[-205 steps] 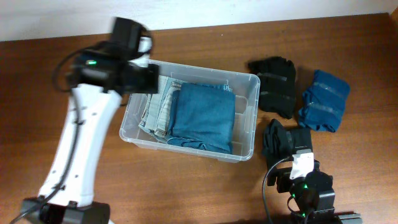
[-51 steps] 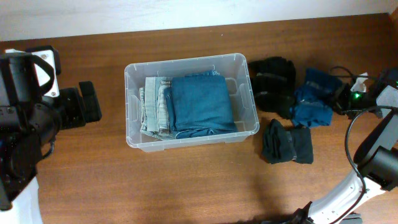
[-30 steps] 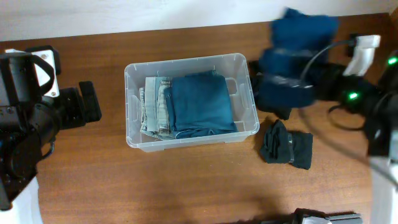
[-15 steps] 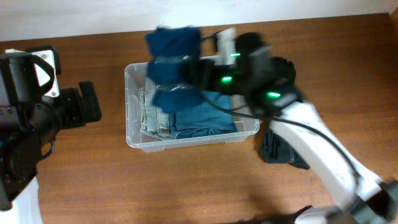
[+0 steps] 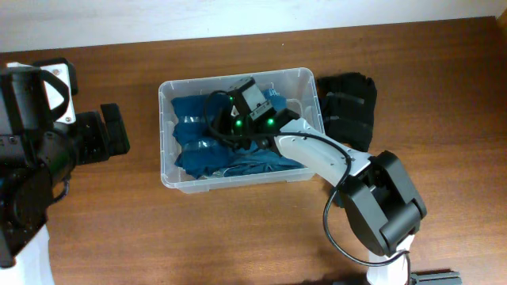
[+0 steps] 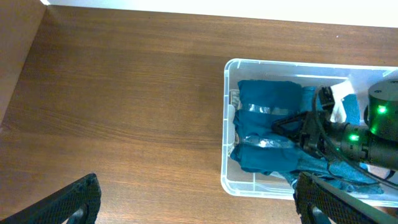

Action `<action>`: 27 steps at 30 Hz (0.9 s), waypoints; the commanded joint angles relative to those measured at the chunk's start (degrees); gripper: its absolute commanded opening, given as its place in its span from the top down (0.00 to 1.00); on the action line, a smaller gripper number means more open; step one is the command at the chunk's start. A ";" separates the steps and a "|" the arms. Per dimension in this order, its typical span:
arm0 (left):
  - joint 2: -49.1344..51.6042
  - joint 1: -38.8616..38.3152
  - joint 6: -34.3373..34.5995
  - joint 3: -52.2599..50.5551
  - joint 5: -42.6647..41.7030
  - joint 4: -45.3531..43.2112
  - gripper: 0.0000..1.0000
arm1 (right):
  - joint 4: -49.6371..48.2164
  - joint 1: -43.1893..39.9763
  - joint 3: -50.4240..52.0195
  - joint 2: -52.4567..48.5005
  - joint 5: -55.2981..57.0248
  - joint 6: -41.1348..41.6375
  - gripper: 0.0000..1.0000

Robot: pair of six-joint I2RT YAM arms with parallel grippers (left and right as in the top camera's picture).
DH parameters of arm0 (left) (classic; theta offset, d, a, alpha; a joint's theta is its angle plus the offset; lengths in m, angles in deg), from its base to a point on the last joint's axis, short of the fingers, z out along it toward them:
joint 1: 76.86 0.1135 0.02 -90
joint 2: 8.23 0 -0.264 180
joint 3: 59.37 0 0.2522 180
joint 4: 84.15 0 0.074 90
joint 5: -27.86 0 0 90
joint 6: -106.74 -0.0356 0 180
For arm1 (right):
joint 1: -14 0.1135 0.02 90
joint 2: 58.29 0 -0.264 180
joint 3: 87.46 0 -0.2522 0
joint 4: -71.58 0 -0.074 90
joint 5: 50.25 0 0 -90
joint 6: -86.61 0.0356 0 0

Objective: Pack container
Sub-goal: 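Carry the teal garments with the right gripper into the box's left side, then move the right gripper to the black folded garments and grasp them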

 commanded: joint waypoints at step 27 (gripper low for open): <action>-0.59 0.35 0.26 0.11 0.61 -0.04 0.01 | 36.33 -41.86 -0.04 36.09 8.79 -31.32 0.01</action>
